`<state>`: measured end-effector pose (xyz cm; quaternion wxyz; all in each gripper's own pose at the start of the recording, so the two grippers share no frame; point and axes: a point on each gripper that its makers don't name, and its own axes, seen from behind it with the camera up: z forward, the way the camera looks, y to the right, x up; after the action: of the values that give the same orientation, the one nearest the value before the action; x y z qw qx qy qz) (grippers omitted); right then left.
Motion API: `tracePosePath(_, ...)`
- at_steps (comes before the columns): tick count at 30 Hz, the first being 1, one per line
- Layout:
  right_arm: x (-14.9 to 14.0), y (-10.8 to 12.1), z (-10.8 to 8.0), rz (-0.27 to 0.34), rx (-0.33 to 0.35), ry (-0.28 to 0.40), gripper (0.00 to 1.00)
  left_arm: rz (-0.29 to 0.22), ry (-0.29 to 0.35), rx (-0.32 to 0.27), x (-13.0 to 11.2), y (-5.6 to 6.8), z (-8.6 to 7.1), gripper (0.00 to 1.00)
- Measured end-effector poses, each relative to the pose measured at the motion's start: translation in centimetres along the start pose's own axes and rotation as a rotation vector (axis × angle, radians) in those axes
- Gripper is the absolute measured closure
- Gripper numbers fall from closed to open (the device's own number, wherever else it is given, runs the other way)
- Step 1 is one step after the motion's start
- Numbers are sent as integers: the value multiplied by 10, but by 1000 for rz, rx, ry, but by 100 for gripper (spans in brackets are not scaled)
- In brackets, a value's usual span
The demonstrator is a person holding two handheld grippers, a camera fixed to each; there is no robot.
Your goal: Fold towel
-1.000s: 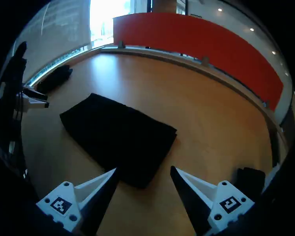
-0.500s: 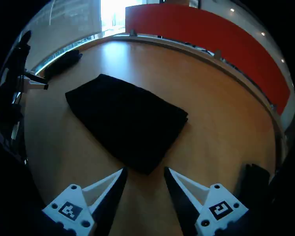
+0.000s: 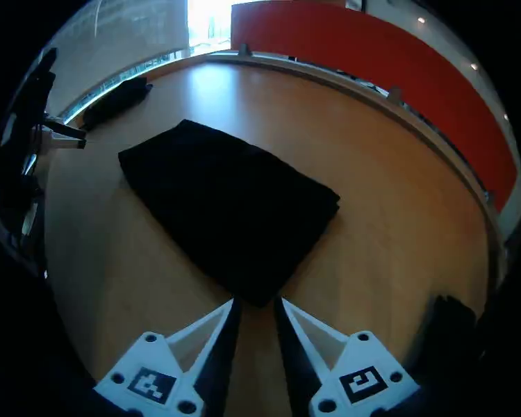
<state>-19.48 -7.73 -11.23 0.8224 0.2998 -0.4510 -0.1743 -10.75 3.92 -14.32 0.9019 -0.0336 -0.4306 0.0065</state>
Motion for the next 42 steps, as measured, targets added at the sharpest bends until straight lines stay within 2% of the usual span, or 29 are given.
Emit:
tracePosePath(6, 2, 0, -1, -3, 1, 3, 78, -2, -3, 3, -1, -2, -1, 8)
tracePosePath(12, 2, -1, 0, -4, 1, 1, 96, -3, -5, 5, -1, -3, -1, 8)
tracePosePath(21, 7, -4, -1, 2, 11, 13, 98, -2, -5, 3, -2, -2, -1, 8)
tracePosePath(26, 19, -6, -5, -12, 6, 44, 98, -3, -3, 4, -1, -3, -1, 8)
tracePosePath(32, 47, -9, -12, -55, 1, 84, 98, -9, 1, 5, 0, -5, -1, 8)
tracePosePath(42, 115, -17, -19, -163, 5, 152, 98, -27, 13, 9, 0, -5, -2, 8)
